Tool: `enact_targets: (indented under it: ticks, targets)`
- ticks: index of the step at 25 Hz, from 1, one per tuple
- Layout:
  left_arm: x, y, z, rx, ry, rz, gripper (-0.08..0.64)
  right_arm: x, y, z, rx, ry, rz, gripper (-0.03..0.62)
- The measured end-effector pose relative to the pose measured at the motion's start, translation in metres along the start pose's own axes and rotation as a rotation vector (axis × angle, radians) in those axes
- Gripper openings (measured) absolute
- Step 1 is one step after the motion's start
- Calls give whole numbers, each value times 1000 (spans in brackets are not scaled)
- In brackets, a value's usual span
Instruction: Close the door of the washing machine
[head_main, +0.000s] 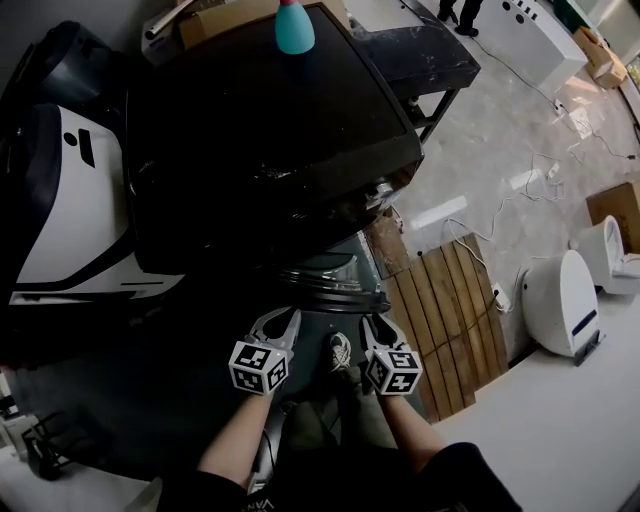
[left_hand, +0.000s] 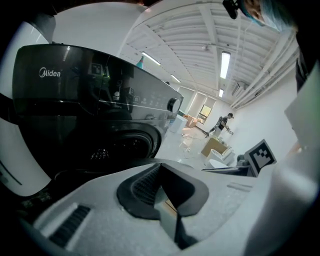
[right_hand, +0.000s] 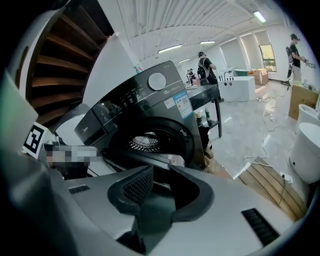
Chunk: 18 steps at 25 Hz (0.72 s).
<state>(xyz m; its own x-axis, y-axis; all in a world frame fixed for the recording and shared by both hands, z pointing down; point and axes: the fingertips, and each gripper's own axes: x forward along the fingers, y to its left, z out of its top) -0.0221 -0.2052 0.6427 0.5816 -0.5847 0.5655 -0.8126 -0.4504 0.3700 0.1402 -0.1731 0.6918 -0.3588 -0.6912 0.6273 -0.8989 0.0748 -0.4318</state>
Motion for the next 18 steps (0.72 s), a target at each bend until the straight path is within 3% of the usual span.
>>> enact_targets:
  ticks: [7, 18]
  targets:
    - [17, 7, 16, -8, -46, 39, 14, 22, -3, 12, 14, -2, 38, 86]
    - [39, 21, 43, 5, -75, 44, 12, 71, -2, 71, 13, -90, 53, 60]
